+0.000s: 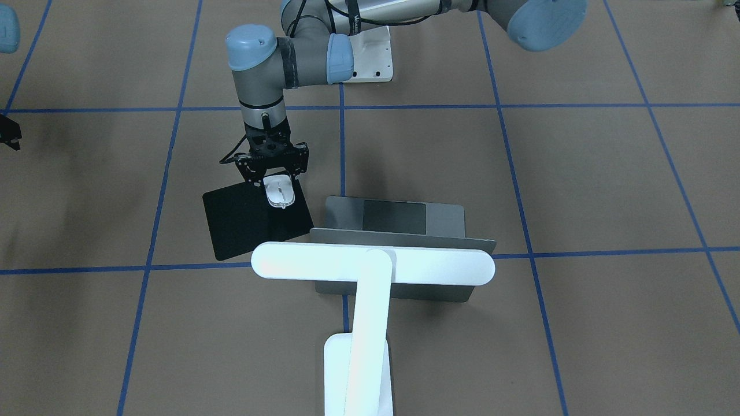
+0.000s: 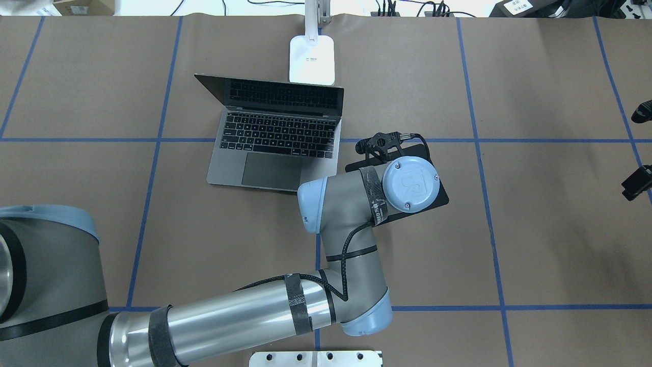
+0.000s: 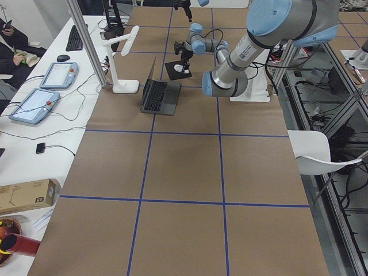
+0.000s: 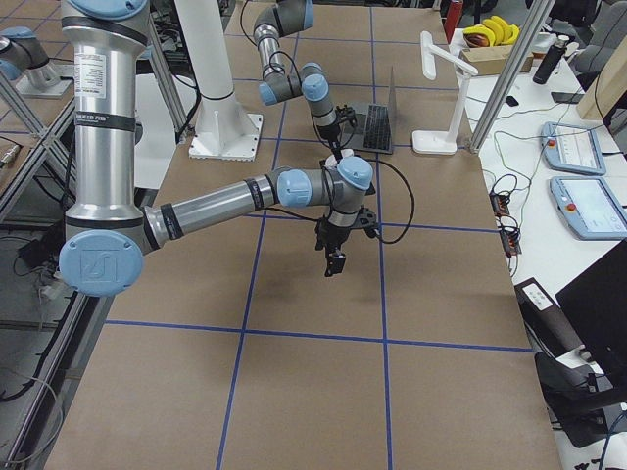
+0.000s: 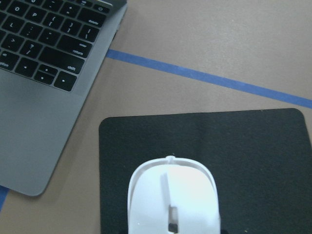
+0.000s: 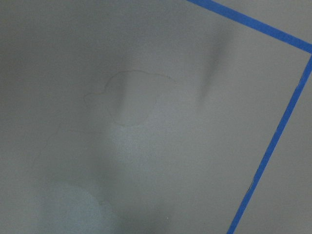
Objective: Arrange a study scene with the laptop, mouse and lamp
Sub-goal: 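Carry the white mouse with the left gripper over the mouse pad, then lower the mouse onto the pad and open the left gripper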
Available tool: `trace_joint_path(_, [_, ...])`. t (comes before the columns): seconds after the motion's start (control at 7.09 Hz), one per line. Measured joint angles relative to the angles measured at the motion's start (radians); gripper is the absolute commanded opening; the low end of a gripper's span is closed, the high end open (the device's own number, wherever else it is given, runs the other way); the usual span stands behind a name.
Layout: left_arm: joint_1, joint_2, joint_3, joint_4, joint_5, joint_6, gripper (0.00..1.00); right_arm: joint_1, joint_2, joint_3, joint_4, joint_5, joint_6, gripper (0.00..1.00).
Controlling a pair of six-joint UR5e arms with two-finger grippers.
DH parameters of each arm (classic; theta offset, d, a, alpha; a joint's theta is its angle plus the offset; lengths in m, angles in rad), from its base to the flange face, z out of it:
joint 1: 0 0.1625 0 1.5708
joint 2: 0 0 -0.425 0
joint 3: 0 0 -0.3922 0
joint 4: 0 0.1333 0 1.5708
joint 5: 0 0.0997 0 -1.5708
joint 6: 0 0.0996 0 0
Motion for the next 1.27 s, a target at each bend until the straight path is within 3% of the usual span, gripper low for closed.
trace_joint_path(0.42, [-0.007,0.017,-0.057,0.011,-0.003,0.034,0.99,0.001,0.006,-0.004,0.0,0.0,0.002,1.0])
trace_joint_path(0.71, [-0.038,0.113,-0.324,0.163,-0.056,0.114,0.99,0.019,0.015,-0.005,0.0,0.0,0.022,1.0])
trace_joint_path(0.99, [-0.102,0.234,-0.655,0.393,-0.179,0.209,0.99,0.052,0.022,-0.007,0.0,0.001,0.069,1.0])
trace_joint_path(1.27, [-0.182,0.386,-0.898,0.52,-0.275,0.305,0.99,0.096,0.034,-0.01,0.001,0.0,0.136,1.0])
